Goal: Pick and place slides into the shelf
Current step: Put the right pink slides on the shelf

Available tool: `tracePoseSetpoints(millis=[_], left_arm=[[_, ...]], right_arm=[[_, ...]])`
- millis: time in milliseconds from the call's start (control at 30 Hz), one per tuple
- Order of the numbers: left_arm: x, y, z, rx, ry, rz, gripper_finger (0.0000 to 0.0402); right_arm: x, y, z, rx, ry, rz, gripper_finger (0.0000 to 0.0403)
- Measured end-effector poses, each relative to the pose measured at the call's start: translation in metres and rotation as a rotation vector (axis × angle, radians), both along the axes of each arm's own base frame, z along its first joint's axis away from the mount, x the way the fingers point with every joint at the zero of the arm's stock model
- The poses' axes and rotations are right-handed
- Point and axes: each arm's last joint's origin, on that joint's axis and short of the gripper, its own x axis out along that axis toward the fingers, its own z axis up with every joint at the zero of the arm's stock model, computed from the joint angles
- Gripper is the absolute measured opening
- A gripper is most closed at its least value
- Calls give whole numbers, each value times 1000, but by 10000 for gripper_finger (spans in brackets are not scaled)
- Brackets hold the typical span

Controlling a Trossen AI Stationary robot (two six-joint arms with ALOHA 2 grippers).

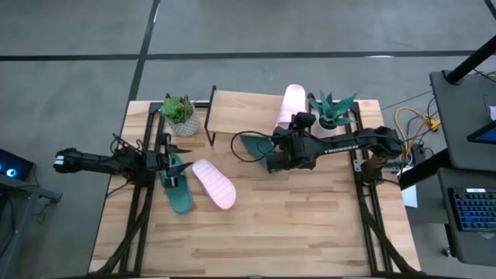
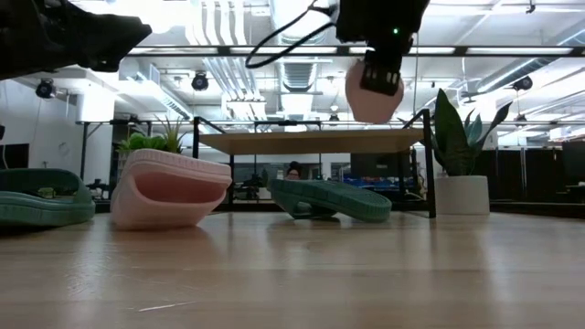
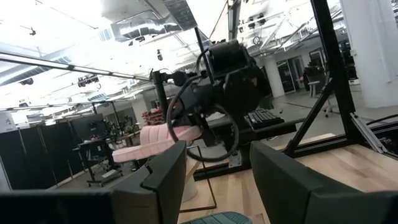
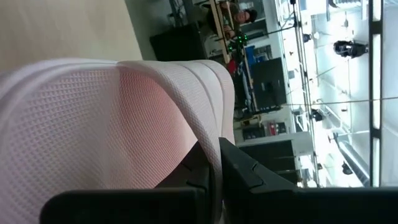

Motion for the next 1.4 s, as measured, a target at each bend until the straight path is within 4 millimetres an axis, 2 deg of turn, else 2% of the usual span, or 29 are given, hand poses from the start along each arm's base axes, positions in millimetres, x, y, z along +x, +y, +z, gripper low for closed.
tracePoseSetpoints(millis=[767,1400], left_arm=[[0,0,0,0,0,1,164],[0,0,0,0,1,1,164]], right_arm=[[-14,-5,-49,-27,183,13,12],[-8,-10,-50,-25,234,22,12]])
